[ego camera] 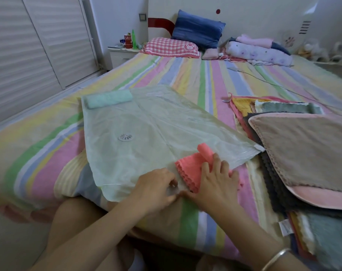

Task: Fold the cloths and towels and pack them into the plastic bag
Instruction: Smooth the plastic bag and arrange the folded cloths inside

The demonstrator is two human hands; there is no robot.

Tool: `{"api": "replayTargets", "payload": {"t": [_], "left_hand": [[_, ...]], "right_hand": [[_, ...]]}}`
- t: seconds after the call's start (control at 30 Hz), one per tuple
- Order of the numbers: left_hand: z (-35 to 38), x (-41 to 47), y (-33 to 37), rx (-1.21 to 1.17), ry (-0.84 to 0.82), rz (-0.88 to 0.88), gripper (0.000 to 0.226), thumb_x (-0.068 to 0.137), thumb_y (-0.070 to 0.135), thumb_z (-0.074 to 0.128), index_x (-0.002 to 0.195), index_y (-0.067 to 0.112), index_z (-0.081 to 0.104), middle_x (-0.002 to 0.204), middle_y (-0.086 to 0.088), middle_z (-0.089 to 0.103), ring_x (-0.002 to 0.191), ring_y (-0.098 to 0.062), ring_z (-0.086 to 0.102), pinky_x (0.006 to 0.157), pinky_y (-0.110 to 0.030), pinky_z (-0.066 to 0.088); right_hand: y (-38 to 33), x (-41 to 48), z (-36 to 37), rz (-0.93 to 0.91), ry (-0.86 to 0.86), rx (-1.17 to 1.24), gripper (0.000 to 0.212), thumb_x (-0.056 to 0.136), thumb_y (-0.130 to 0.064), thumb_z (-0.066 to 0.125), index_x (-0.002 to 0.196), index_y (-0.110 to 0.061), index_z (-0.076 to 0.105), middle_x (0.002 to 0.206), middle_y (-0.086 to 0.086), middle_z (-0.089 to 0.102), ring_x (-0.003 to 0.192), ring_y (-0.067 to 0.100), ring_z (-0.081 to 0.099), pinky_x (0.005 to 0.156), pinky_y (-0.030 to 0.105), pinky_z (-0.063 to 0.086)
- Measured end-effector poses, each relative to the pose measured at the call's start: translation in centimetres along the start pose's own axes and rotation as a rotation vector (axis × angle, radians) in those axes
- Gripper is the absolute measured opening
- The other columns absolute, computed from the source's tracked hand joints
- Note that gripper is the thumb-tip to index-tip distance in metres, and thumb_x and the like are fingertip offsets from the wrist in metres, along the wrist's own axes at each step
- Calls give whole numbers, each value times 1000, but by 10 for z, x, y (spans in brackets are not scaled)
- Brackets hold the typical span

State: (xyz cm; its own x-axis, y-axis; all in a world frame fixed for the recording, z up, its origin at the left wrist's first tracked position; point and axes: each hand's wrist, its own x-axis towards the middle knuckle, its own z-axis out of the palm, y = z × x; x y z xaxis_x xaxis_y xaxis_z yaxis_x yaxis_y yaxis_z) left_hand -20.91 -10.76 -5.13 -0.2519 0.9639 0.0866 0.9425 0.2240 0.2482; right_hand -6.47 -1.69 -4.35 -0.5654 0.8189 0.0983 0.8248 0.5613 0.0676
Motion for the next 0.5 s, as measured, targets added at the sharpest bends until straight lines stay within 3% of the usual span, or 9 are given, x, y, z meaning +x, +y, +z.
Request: {"api": "replayTargets", "payload": {"t": [0.13,0.2,0.3,0.37,0.43,0.5], "left_hand": [[-6,4,-1,-131,-64,-89,22,77,46,65,95,35,68,97,16,66,91,-5,63,73,-23,46],[-11,6,0,-68,-60,-74,20,79,42,62,95,34,69,96,14,69,90,-9,64,73,-25,48],[-9,6,12,276,-28,141,27,86,25,52,112,25,58,101,2,67,91,-26,64,64,-32,41],[-7,5,19,365,-35,207,31,86,11,49,116,16,46,100,-4,64,87,-33,63,60,-35,32],[-11,10,13,246,-50,149,29,82,6,51,108,17,45,96,-5,64,85,-33,62,60,-35,35],[-22,18,-2,-67,-73,-7,23,76,3,52,88,23,53,89,0,69,81,-25,66,64,-33,46]], "right_hand": [[17,8,9,-13,13,55,69,78,-64,55,127,-18,42,137,9,36,115,30,41,86,40,40],[31,13,8,-24,36,112,52,83,-47,56,126,-18,47,126,4,45,110,27,46,81,37,42],[52,18,3,24,95,339,20,81,-32,59,94,-17,56,100,2,53,99,28,55,66,33,39],[59,16,-1,85,165,607,13,79,-24,63,76,-19,52,83,0,54,83,29,60,60,34,38],[59,10,-6,42,287,887,10,76,-18,64,78,-22,56,83,-3,59,70,24,61,58,38,48],[54,2,-8,-174,389,820,22,69,-19,61,91,-22,62,98,-8,60,77,17,61,58,36,51]]}}
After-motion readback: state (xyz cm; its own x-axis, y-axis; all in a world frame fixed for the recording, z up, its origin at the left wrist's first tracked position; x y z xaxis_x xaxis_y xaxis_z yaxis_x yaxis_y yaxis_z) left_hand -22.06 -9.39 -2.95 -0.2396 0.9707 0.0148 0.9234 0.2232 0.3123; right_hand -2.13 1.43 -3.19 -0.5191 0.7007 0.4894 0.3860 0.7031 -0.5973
